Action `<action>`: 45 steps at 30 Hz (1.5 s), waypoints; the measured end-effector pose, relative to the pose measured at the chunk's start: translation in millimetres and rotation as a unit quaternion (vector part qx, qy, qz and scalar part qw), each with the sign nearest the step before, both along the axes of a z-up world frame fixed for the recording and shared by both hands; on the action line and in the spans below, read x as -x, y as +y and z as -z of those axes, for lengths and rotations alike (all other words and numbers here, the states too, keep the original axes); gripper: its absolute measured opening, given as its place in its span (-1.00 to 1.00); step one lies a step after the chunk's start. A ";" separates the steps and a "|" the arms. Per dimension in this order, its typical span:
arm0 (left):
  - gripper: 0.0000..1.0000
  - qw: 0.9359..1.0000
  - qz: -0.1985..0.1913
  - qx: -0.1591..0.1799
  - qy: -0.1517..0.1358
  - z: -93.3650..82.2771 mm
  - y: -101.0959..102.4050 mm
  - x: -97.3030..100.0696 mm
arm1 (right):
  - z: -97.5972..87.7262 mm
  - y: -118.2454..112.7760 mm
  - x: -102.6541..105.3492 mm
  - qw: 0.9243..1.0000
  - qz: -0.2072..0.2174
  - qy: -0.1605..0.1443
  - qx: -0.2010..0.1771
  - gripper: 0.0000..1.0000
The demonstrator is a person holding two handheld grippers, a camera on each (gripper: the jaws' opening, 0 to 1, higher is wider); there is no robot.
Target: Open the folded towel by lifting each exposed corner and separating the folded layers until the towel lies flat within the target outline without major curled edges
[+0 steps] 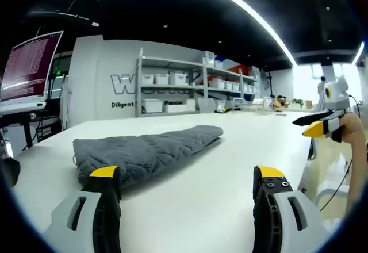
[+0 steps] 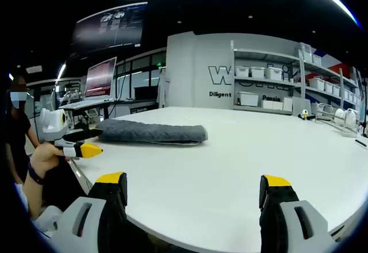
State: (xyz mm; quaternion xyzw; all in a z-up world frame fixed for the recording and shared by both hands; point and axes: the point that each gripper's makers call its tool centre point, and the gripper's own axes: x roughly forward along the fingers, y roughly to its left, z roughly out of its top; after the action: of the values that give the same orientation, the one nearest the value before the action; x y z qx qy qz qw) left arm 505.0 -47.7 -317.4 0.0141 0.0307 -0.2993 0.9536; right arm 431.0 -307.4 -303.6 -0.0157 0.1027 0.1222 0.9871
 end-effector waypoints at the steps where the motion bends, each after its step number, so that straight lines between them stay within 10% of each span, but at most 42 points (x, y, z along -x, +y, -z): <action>1: 0.86 1.000 0.003 0.002 0.000 -1.2 -1.7 1.3 | 0.1 -0.3 -0.1 1.000 0.000 0.000 0.000 0.95; 32: 0.87 0.992 0.128 0.014 -0.021 -22.8 -85.8 50.2 | 2.2 -0.8 0.9 1.000 -0.001 0.002 -0.001 0.95; 45: 0.88 0.991 0.127 0.006 -0.030 -28.4 -84.8 51.4 | 2.0 -2.2 0.9 1.000 0.001 0.001 -0.004 0.95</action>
State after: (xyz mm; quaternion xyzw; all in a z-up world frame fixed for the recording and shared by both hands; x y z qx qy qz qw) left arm 453.6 -132.5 -288.9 0.0208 -0.0022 -0.4174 0.9085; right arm 430.1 -309.6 -305.6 -0.0117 0.1036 0.1213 0.9871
